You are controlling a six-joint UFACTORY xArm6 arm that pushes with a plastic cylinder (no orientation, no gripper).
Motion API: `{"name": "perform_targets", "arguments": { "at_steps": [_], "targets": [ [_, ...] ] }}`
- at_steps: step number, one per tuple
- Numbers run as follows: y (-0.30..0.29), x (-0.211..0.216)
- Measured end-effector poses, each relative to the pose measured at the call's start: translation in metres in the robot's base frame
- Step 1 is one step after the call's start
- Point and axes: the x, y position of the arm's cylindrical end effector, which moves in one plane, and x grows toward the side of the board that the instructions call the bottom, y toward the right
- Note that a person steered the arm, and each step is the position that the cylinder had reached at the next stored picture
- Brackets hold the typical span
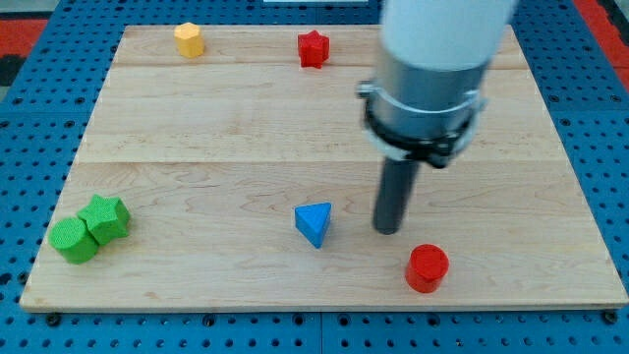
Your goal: Push the blue triangle diagonally to the red star
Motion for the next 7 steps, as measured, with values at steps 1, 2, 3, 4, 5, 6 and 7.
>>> {"name": "perform_targets", "arguments": {
  "at_steps": [1,2,3,4,5,6,7],
  "targets": [
    [-0.012,0.014],
    [-0.067,0.033],
    [-0.112,0.024],
    [-0.115,0.015],
    [-0.103,0.04],
    [-0.055,0.043],
    [-0.059,0.016]
  ]
}}
